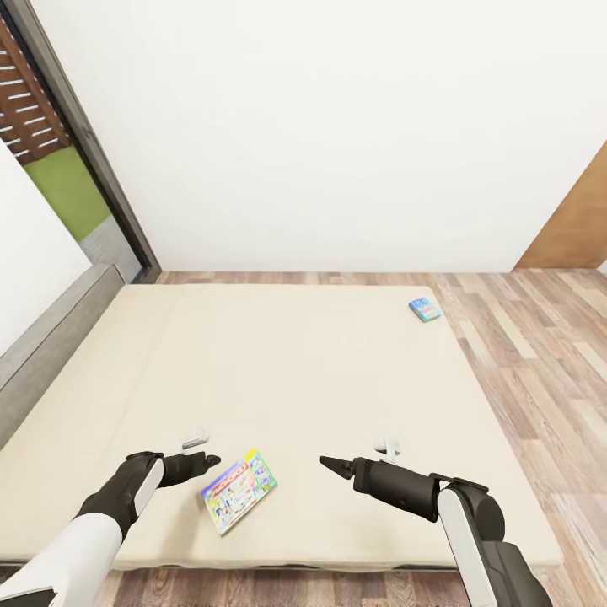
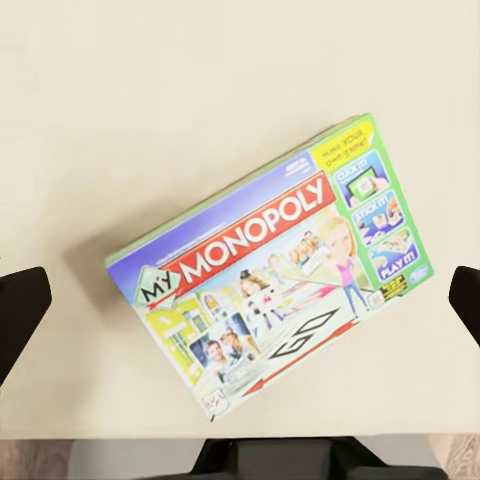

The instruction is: Put all the toys in the child's room - the three board games (two on the bed and one on the table), the two jigsaw puzzles on the table, and the tennis ball on the table - inside the toy box on the table in the child's room.

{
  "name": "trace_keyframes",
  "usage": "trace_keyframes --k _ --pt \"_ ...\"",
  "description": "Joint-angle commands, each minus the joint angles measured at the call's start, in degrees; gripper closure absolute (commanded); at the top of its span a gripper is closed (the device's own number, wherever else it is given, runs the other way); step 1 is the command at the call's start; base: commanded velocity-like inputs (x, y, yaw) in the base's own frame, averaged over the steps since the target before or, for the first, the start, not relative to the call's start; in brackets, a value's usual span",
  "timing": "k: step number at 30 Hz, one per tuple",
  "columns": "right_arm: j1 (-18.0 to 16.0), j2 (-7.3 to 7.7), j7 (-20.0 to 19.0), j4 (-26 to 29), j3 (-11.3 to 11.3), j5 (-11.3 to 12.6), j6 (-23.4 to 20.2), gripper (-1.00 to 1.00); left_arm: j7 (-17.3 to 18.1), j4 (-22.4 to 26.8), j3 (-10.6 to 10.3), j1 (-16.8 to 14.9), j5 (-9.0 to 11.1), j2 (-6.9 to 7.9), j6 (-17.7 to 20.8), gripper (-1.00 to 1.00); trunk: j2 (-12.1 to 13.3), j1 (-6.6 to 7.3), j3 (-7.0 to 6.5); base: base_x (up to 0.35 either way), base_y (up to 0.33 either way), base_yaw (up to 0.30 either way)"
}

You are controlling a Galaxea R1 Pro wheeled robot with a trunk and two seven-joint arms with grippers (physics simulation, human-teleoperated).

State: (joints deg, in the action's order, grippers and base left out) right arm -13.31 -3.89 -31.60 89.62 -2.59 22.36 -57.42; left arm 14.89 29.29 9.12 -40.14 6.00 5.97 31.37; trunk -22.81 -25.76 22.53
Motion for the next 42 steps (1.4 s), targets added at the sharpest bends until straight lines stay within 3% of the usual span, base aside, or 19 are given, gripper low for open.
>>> trace_keyframes --k 1,27,38,42 --pt "-0.05 -0.07 -0.43 0.03 -0.15 -0.35 -0.3 -1.0 -0.03 0.06 0.18 -0.03 0.59 0.0 0.49 -1.0 -0.1 -0.03 0.19 0.0 0.0 0.0" --pt "-0.09 -0.24 -0.52 0.31 -0.1 -0.06 -0.56 -1.0 -0.04 0.06 -0.02 -0.03 0.58 -0.05 0.31 -1.0 -0.1 -0.03 2.65 0.0 0.0 0.0" --pt "-2.39 -0.96 -0.74 0.62 -0.37 0.13 -0.69 -1.0 -0.16 0.06 -0.14 -0.03 0.46 -0.1 0.27 -1.0 -0.1 -0.03 3.69 0.0 0.0 0.0" --pt "-3.73 -1.2 -4.48 0.64 -0.39 0.17 -0.9 -1.0 -0.2 0.06 -0.08 -0.03 0.42 -0.1 0.27 -1.0 -0.1 -0.03 4.07 0.0 0.0 0.0"
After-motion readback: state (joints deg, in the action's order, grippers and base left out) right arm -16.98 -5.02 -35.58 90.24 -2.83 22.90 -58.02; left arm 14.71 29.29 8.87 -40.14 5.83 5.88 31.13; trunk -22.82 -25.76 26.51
